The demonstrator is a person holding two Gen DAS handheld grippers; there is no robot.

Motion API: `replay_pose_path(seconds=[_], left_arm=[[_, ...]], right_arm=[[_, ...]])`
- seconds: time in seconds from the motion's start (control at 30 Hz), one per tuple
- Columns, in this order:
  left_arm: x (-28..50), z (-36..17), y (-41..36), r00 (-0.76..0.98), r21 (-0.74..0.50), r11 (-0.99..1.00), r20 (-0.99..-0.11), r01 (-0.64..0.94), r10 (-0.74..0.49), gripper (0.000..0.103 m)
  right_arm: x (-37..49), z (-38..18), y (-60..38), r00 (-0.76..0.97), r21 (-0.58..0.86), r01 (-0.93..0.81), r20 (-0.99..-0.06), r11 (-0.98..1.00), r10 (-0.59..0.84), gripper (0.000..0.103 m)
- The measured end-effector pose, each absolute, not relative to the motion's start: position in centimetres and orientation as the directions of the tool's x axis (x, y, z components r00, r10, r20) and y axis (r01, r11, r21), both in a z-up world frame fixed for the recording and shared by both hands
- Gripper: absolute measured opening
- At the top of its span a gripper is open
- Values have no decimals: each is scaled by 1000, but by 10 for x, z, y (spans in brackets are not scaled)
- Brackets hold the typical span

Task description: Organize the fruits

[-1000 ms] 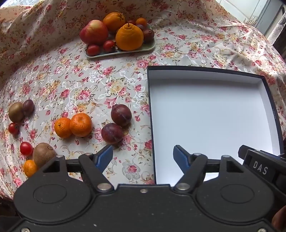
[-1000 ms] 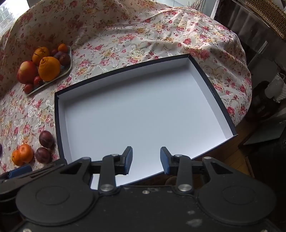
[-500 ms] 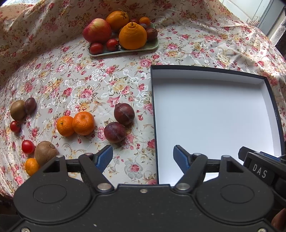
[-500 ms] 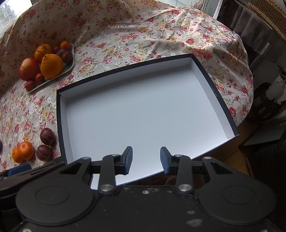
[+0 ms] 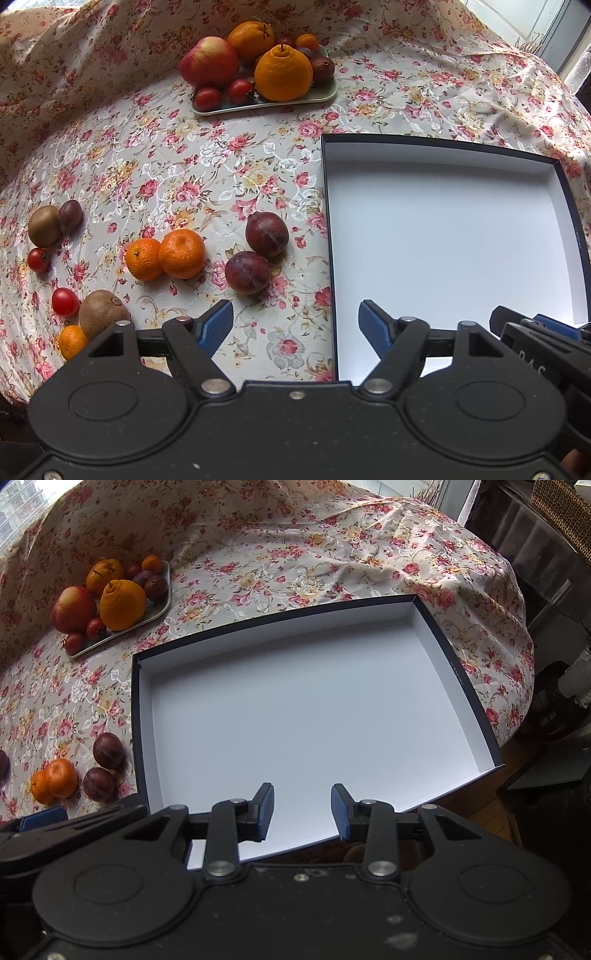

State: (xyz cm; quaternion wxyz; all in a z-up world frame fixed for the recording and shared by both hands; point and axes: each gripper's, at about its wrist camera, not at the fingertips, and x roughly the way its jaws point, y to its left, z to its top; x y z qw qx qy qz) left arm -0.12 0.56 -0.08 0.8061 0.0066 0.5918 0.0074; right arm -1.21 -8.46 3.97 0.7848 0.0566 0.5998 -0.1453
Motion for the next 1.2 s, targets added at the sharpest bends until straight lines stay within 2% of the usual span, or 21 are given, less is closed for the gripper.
replay_pose_path(seconds=[1.2], left_arm=[[-3, -2, 10, 279, 37, 999, -960, -12, 39, 75]], right_arm=[[-9, 37, -77, 232, -103, 239, -959, 966, -160, 37]])
